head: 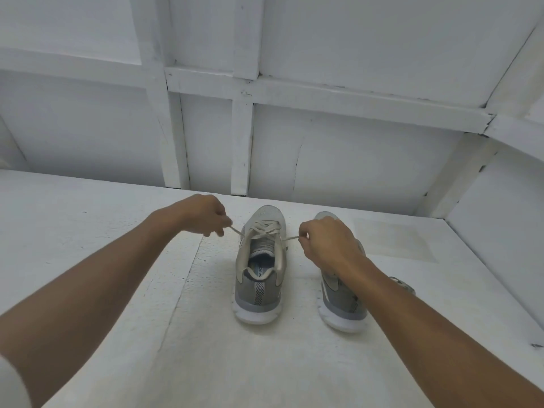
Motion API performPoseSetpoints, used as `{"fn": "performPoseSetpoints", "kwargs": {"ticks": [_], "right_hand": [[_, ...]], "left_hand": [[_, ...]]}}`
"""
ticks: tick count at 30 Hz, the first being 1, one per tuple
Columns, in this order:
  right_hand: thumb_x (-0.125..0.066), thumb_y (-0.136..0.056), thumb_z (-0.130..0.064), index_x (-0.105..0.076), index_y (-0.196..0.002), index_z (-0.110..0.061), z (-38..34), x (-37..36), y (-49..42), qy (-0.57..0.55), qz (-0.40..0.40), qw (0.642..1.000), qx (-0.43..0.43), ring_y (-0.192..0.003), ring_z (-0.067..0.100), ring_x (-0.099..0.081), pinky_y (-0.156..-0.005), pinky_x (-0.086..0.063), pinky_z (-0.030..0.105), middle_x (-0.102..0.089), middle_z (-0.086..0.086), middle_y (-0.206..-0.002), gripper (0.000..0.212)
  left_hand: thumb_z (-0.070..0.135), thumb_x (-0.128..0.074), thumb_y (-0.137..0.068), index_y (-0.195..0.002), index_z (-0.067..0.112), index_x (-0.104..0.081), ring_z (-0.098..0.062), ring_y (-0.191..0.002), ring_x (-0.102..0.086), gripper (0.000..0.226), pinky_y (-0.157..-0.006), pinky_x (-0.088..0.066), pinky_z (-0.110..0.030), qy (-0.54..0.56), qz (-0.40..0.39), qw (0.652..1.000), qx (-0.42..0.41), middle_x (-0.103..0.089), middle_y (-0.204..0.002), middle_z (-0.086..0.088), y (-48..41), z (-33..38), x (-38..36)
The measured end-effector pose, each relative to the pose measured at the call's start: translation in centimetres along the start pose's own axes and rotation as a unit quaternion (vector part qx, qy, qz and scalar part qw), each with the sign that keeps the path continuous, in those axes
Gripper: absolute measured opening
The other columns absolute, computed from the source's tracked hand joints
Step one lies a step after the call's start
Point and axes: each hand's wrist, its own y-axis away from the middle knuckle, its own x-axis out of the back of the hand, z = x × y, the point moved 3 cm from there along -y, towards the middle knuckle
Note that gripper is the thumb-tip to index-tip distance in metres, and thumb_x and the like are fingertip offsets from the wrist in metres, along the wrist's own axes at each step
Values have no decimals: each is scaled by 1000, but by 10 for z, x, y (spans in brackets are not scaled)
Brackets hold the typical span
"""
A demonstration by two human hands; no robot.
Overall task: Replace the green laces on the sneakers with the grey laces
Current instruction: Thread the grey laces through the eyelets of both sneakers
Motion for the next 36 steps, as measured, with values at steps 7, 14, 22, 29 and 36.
{"fn": "performPoseSetpoints", "kwargs": {"ticks": [7, 14, 22, 29, 36], "right_hand": [[-57, -91, -18, -66, -124, -16, -23, 5, -6, -331, 6, 937, -113, -104, 14, -62, -86, -41, 18, -69, 1, -115, 34], [-67, -84, -44, -74, -86, -29, -65, -18, -7, -491, 26, 849, -191, -91, 16, -64, -92, -49, 44, -68, -18, -75, 17], [-66, -84, -32, -71, -69, -22, -63, -25, -13, -595, 44, 761, -255, -75, 19, -62, -78, -54, 39, -70, 0, -76, 19], [-63, -86, -32, -67, -72, -24, -50, -23, -17, -555, 59, 797, -231, -78, 17, -65, -79, -54, 38, -68, -8, -74, 17], [-65, -78, -26, -63, -76, -25, -48, -19, -25, -509, 45, 821, -253, -81, 13, -65, -91, -49, 46, -67, -14, -78, 3]], "left_hand": [[21, -64, -93, -119, 22, -67, -8, -82, -66, 27, -76, -48, -22, 137, 185, 966, -114, -71, -88, 5, -9, 26, 5], [24, -75, -84, -147, 33, -38, -4, -86, -64, 73, -91, -46, -21, 180, 139, 960, -161, -74, -96, 9, -19, 64, 3], [35, -54, -97, -153, 25, -24, -19, -129, -51, 64, -113, -34, -41, 230, 13, 961, -151, -60, -134, -1, -26, 43, -10], [20, -50, -100, -115, 17, -69, -16, -104, -59, 25, -89, -44, -29, 103, 64, 980, -158, -68, -112, -1, -20, 42, -13], [26, -41, -99, -106, 10, -65, -18, -88, -52, 30, -71, -36, -28, 36, 76, 989, -119, -60, -95, -1, -14, 52, -26]]}}
